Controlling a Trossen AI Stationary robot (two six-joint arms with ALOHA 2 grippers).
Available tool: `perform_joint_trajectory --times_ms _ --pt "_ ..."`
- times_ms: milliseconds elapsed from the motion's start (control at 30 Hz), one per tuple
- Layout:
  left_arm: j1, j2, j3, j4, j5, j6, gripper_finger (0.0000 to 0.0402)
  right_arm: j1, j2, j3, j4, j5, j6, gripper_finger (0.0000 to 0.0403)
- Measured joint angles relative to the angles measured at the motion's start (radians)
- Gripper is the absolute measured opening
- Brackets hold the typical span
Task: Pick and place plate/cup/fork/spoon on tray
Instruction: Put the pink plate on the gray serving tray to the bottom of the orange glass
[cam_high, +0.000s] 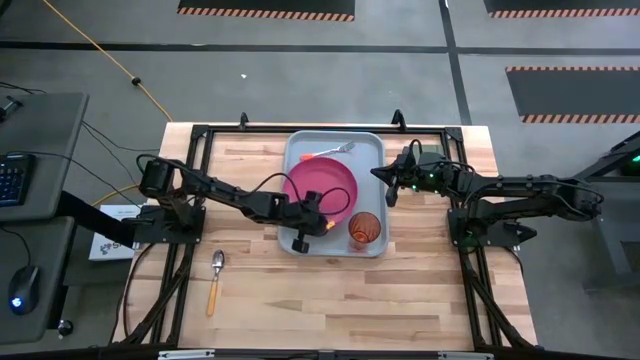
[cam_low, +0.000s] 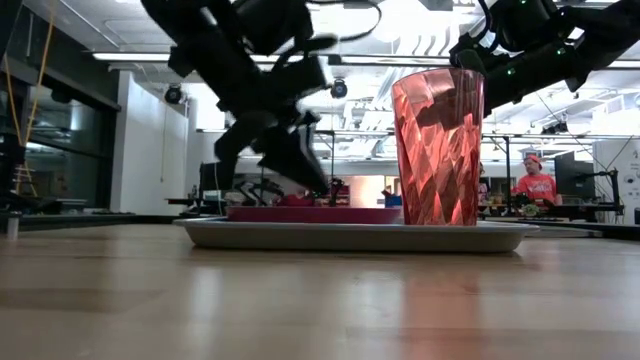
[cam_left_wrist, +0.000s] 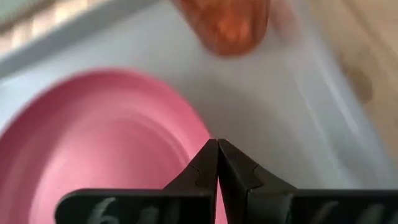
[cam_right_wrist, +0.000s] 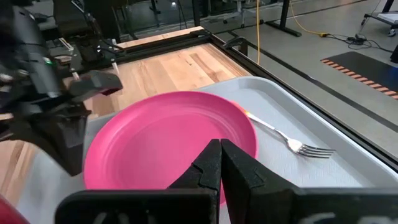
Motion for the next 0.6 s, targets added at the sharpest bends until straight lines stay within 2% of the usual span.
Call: perform_joint_trajectory --times_ms 133,333,467,600 --pt "-0.004 0.0 0.047 -0.035 -0.029 0.028 0.0 0.0 0.0 0.0 0.0 0.0 0.0 0.0" --pt "0.004 -0.072 0.104 -0.283 -0.22 0.027 0.0 0.0 0.0 0.0 0.0 0.0 -0.001 0.0" --pt "0.063 -0.142 0.059 -0.42 -0.331 -0.035 0.0 0.0 0.0 0.001 -0.009 -0.001 -0.013 0.0" --pt "0.185 -0.213 -0.051 -0.441 -0.301 -0.136 0.0 0.0 0.0 0.001 -0.019 -0.001 -0.016 0.0"
